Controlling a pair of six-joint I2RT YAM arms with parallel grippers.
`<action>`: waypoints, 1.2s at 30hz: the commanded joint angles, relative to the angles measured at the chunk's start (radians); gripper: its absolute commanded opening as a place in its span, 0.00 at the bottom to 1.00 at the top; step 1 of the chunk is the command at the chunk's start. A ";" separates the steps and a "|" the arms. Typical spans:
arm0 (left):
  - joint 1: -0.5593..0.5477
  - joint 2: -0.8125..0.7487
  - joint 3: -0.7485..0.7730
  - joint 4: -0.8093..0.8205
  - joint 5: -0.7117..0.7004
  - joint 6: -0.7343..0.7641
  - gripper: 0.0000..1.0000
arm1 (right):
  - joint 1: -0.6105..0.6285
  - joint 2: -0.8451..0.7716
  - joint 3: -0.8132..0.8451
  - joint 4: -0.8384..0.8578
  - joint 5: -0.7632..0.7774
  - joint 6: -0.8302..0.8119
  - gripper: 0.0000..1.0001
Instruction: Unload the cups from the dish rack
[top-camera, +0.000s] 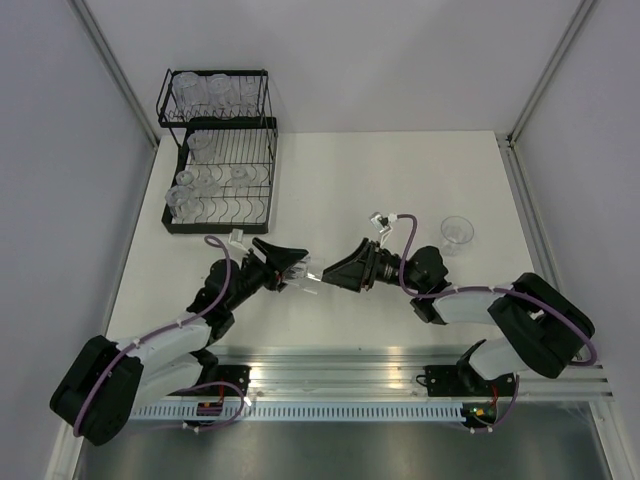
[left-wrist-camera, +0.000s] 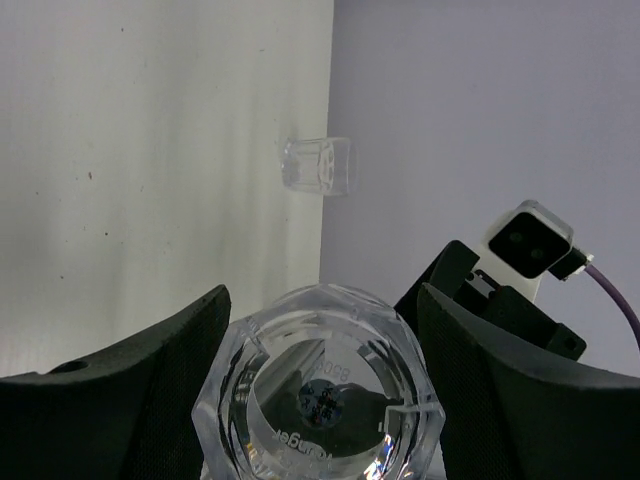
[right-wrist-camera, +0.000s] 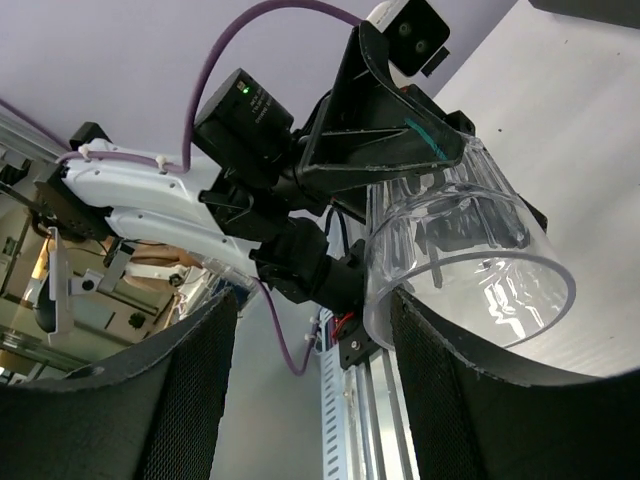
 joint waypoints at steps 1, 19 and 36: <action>-0.056 0.039 0.059 0.086 -0.045 -0.057 0.02 | 0.028 0.021 0.062 0.089 0.036 -0.070 0.68; -0.147 0.149 0.101 0.141 -0.081 -0.071 0.27 | 0.074 0.016 0.104 -0.085 0.087 -0.172 0.01; -0.130 -0.191 0.330 -0.633 -0.535 0.355 1.00 | 0.074 -0.359 0.366 -1.430 0.824 -0.626 0.01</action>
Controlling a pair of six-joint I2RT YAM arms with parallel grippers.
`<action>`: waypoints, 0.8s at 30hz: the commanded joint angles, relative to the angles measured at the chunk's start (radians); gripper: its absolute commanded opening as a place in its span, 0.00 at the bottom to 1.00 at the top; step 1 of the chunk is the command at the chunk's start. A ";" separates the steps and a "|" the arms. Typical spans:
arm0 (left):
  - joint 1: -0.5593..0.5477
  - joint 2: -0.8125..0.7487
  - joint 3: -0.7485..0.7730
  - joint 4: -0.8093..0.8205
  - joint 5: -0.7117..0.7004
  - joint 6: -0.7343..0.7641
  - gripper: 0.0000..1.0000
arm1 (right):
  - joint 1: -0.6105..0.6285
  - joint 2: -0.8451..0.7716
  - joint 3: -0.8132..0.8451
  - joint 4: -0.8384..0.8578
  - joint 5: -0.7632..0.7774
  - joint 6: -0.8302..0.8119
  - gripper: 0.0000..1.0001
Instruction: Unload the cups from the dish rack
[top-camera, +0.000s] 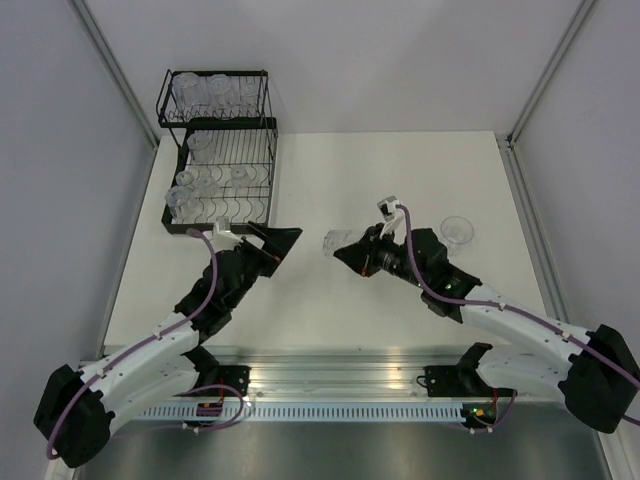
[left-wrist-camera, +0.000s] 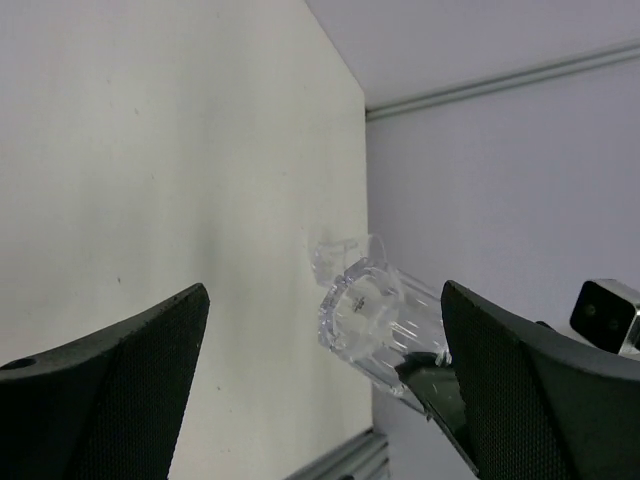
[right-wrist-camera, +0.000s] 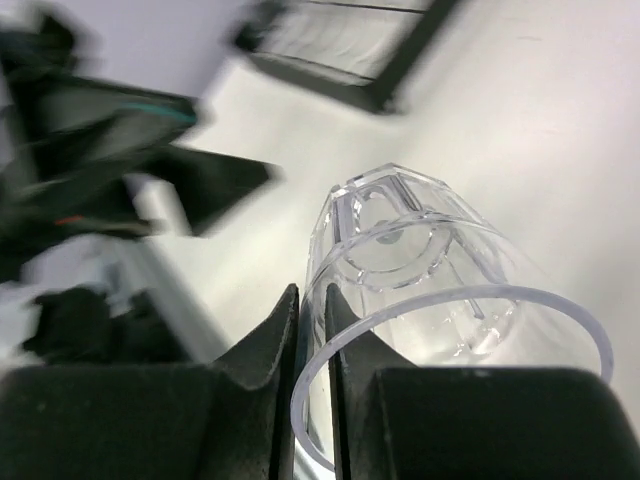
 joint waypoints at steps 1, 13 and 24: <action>0.002 -0.004 0.180 -0.315 -0.125 0.263 1.00 | 0.000 0.033 0.249 -0.618 0.466 -0.188 0.01; 0.002 0.155 0.420 -0.649 -0.237 0.542 1.00 | -0.314 0.302 0.398 -1.129 0.475 -0.237 0.01; 0.091 0.364 0.541 -0.726 -0.312 0.639 1.00 | -0.414 0.412 0.409 -1.109 0.487 -0.240 0.07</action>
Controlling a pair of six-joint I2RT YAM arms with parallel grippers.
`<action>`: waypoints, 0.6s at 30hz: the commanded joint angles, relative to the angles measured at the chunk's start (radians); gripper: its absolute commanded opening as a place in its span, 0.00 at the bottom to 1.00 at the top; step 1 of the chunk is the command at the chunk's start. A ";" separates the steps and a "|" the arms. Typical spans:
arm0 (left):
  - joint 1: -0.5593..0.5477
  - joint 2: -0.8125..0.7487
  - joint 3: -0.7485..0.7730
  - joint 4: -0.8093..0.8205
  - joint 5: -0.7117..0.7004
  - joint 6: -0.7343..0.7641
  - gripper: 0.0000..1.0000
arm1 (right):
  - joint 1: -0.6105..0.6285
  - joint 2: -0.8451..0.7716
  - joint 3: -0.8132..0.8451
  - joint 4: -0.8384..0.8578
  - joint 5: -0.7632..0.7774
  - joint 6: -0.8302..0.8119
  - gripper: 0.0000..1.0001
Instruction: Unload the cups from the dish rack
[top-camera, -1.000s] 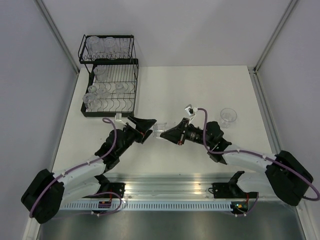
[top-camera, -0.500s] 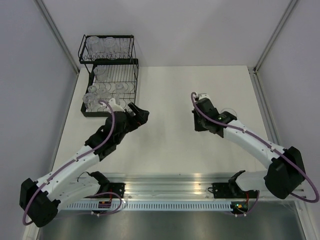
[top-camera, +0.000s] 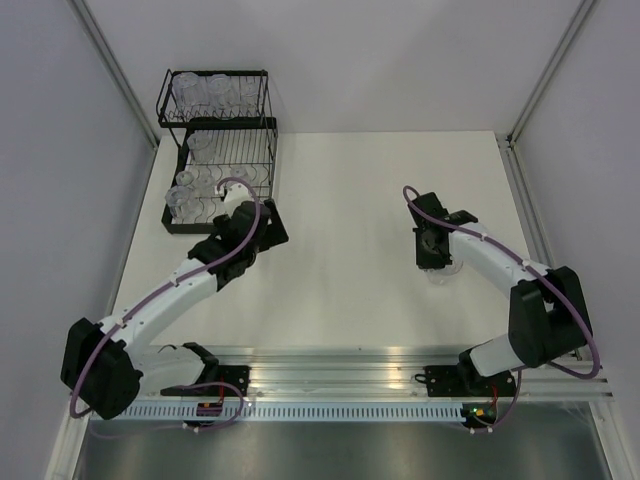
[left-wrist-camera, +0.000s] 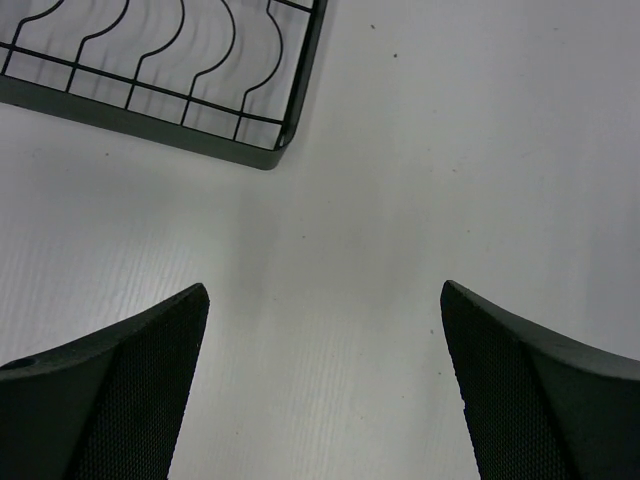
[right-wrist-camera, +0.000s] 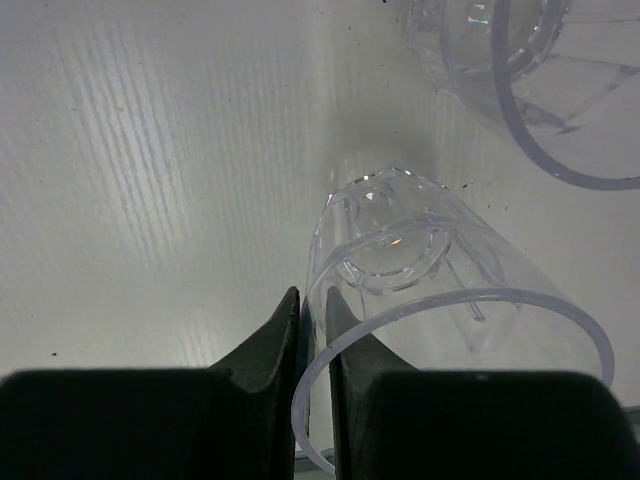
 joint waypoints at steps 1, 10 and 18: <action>0.054 0.068 0.052 -0.031 -0.006 0.074 1.00 | -0.028 0.024 0.021 0.009 0.017 -0.016 0.09; 0.111 0.101 0.073 -0.023 0.001 0.107 1.00 | -0.029 -0.020 0.043 0.027 -0.010 -0.004 0.29; 0.215 0.114 0.118 -0.023 -0.047 0.116 1.00 | -0.012 -0.211 0.132 -0.026 -0.047 -0.013 0.52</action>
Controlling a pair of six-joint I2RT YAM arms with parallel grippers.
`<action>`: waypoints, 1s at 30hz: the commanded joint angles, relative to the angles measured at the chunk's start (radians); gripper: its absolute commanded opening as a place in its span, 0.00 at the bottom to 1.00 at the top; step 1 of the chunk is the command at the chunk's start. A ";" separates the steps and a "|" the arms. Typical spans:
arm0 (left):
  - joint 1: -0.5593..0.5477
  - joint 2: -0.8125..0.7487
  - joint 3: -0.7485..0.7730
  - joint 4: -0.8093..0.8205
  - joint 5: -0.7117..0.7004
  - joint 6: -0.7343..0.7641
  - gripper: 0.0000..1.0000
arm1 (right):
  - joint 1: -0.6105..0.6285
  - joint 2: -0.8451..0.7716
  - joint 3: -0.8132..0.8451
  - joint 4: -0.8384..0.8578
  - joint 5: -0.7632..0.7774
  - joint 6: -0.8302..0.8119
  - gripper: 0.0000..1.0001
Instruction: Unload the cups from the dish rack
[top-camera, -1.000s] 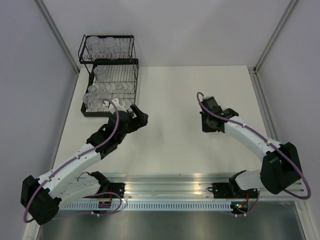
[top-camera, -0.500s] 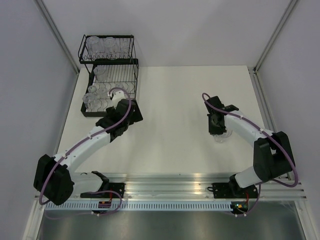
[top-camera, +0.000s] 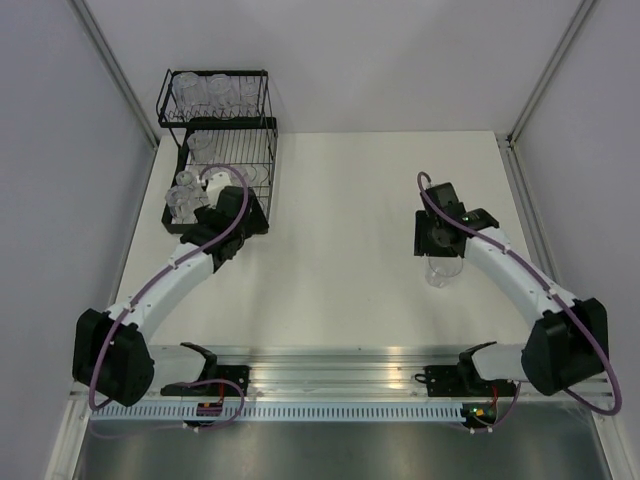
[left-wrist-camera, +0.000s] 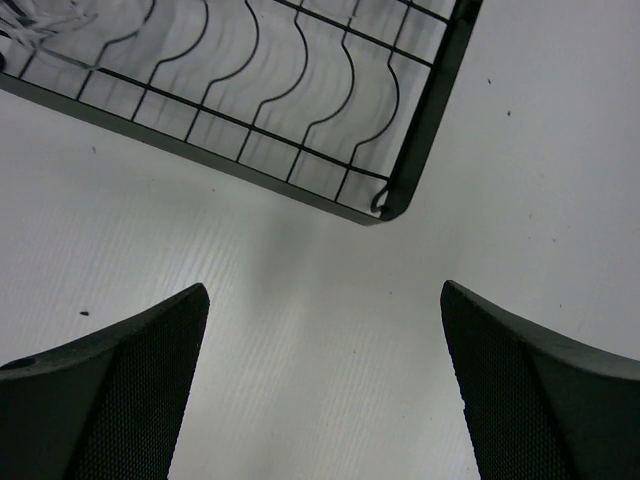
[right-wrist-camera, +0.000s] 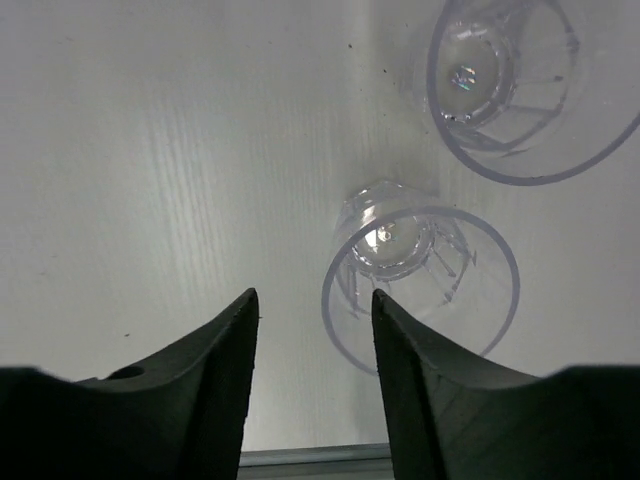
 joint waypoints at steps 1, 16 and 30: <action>0.061 0.008 0.069 0.005 -0.081 0.030 1.00 | 0.023 -0.164 0.099 -0.003 -0.056 -0.020 0.56; 0.289 0.419 0.369 -0.011 -0.295 0.017 1.00 | 0.211 -0.333 -0.087 0.288 -0.316 0.023 0.98; 0.429 0.608 0.434 0.075 -0.224 0.094 1.00 | 0.211 -0.287 -0.122 0.326 -0.323 -0.023 0.98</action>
